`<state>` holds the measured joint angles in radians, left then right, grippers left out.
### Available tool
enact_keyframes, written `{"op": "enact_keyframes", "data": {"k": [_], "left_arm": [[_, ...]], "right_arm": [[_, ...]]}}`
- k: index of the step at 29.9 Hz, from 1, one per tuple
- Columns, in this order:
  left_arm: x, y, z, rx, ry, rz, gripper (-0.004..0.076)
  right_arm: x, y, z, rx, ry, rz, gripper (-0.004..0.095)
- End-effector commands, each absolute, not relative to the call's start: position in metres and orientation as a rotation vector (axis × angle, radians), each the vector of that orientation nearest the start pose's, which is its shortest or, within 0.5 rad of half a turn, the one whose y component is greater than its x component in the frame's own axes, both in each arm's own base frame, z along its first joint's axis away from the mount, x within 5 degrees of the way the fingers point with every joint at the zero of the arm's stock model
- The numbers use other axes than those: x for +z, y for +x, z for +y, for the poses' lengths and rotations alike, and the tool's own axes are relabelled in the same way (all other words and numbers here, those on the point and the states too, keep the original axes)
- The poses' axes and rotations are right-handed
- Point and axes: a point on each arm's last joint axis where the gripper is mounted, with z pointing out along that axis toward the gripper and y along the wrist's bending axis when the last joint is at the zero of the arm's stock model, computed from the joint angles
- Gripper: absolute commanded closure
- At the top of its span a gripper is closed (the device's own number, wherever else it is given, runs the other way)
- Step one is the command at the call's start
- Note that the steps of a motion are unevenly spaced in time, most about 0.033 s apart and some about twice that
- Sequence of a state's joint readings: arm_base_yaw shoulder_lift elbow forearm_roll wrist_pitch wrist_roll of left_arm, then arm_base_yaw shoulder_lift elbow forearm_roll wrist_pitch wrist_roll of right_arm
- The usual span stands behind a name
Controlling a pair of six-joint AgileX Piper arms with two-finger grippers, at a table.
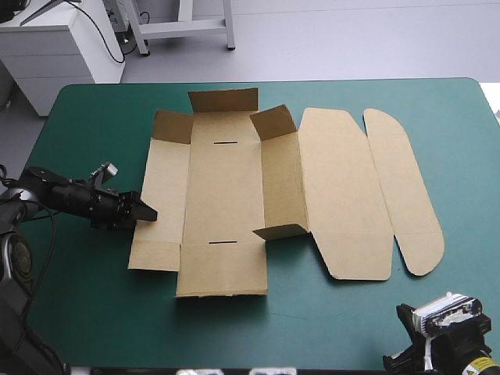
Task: Fold the box
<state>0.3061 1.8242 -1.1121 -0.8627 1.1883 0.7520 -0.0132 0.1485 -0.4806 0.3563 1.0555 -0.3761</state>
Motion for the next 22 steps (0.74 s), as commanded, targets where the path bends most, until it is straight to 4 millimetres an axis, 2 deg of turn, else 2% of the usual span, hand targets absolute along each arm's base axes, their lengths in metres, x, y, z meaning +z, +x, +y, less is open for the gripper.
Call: {"op": "enact_keyframes", "data": {"k": [1,12,14,17,20,22], "left_arm": [[0.217,0.321,0.020,-1.252,0.066,2.685,0.0320],[0.211,0.329,-0.008,-1.347,0.072,2.663,0.0337],[0.211,0.330,-0.009,-1.351,0.062,2.654,0.0388],[0.212,0.331,-0.009,-1.361,0.049,2.640,0.0535],[0.212,0.331,-0.009,-1.359,0.048,2.640,0.0725],[0.211,0.331,-0.009,-1.353,0.056,2.644,0.0731]], "right_arm": [[0.286,0.021,0.028,0.223,-0.355,2.056,0.0928],[0.286,0.021,0.028,0.223,-0.355,2.056,0.0928],[0.286,0.021,0.028,0.225,-0.355,2.057,0.0928],[0.286,0.021,0.028,0.225,-0.356,2.060,0.0928],[0.286,0.021,0.028,0.225,-0.356,2.060,0.0928],[0.286,0.021,0.028,0.225,-0.356,2.060,0.0928]]}}
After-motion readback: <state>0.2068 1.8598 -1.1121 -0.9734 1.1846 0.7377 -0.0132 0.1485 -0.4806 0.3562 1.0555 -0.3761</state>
